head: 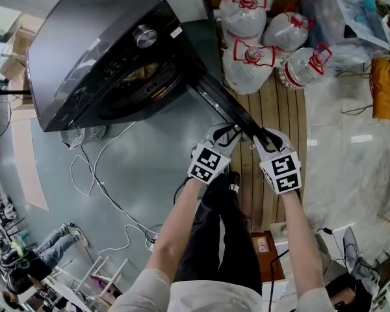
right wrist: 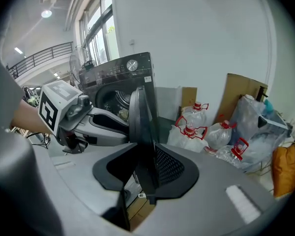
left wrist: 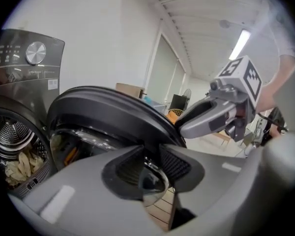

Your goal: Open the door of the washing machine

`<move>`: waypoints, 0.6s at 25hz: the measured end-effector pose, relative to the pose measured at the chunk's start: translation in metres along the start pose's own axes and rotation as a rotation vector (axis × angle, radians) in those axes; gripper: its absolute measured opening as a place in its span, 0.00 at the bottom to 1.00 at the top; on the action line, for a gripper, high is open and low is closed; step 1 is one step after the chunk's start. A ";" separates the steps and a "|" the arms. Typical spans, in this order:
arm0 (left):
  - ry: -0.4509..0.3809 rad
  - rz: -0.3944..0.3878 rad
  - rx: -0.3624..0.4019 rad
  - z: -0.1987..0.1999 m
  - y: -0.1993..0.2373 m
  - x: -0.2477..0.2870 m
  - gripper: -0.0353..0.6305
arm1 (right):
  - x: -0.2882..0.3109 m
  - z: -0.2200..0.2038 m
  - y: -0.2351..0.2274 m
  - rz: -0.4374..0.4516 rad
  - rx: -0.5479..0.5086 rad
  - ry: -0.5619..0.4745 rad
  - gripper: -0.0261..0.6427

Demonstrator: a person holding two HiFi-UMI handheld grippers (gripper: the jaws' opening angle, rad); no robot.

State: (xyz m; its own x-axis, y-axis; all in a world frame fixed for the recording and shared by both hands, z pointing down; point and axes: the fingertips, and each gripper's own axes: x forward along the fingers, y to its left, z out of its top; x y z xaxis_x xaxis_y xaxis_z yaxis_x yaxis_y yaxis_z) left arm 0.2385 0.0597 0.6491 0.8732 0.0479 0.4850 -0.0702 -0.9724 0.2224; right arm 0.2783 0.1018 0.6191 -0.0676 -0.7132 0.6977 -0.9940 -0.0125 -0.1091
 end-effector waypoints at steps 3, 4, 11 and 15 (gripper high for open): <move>0.010 -0.017 0.005 0.006 0.000 0.009 0.27 | -0.001 0.001 -0.013 -0.021 0.000 0.021 0.19; 0.009 -0.020 0.005 0.009 0.001 0.012 0.27 | -0.001 0.002 -0.018 -0.026 0.001 0.026 0.19; -0.047 0.009 -0.030 0.036 0.026 0.023 0.27 | -0.001 0.010 -0.051 -0.103 0.025 0.037 0.17; -0.046 -0.002 -0.016 0.049 0.036 0.031 0.26 | 0.002 0.016 -0.068 -0.164 0.040 0.044 0.13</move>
State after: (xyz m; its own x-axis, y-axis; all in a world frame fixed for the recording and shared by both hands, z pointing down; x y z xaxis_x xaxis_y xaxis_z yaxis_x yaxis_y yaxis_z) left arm 0.2871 0.0146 0.6306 0.8947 0.0390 0.4449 -0.0755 -0.9686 0.2367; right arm 0.3472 0.0905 0.6169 0.0901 -0.6677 0.7389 -0.9878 -0.1543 -0.0190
